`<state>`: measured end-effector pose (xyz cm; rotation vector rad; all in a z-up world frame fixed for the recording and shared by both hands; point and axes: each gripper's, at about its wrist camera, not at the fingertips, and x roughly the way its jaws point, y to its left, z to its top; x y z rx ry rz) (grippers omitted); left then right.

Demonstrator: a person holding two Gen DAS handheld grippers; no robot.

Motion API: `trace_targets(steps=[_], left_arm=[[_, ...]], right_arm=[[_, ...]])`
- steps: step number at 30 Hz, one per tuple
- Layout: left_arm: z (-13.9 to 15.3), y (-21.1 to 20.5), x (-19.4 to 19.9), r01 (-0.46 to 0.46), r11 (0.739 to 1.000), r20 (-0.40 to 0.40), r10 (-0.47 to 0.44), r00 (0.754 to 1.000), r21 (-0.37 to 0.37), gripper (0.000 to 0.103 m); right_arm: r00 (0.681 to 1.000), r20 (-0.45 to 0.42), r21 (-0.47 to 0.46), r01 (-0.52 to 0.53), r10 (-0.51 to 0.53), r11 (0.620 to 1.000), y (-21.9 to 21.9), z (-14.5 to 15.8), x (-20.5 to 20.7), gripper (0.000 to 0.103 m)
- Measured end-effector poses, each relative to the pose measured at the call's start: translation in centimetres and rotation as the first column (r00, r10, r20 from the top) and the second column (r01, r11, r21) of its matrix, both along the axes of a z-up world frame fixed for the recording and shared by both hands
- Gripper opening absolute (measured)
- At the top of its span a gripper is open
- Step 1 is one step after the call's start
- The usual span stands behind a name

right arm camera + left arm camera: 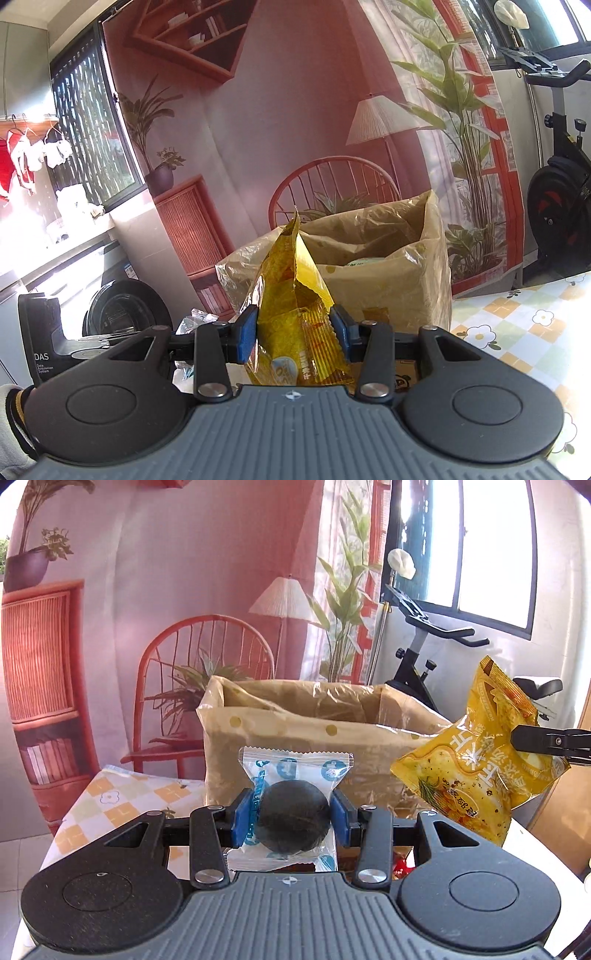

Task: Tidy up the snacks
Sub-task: 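Carry both snacks over the box and open both tools to drop them in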

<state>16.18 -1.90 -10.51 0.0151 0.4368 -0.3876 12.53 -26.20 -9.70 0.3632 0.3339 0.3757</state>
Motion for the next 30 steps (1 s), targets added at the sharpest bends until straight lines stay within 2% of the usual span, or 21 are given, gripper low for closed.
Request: trace_targets(steps=[7,11,16,19,23,30], left_arm=[[4.7,-1.6,2.3,0.002,1.0,0.083,-0.001,0.997,-0.013,0.047],[5.8,-2.7,6.1,-0.01,0.999,0.056,0.012,0.998,-0.036,0.047],[5.4,-3.5,10.0,-0.034,0.998,0.02,0.035,0.999,-0.048,0.047],[4.9,-4.0,11.8,-0.04,0.999,0.002,0.04,0.999,-0.013,0.047],[4.1,-4.2,13.6,-0.052,0.998,-0.022,0.052,0.998,0.02,0.047],[2.9,-4.9,15.2,-0.062,0.997,-0.053,0.064,0.997,0.035,0.047]], right_arm=[[0.993,0.112,-0.006,0.038,-0.037,0.999,-0.8,4.1,3.5,0.044],[0.989,0.125,0.017,0.078,-0.08,0.997,-0.9,5.3,7.7,0.044],[0.989,0.071,0.089,0.12,-0.126,0.989,-0.3,3.9,13.2,0.044],[0.991,0.002,0.147,0.133,-0.134,0.98,-0.1,2.4,15.9,0.044],[0.989,-0.065,0.233,0.145,-0.134,0.962,-0.3,0.7,17.6,0.044],[0.975,-0.167,0.253,0.187,-0.147,0.949,-0.5,-1.5,18.8,0.045]])
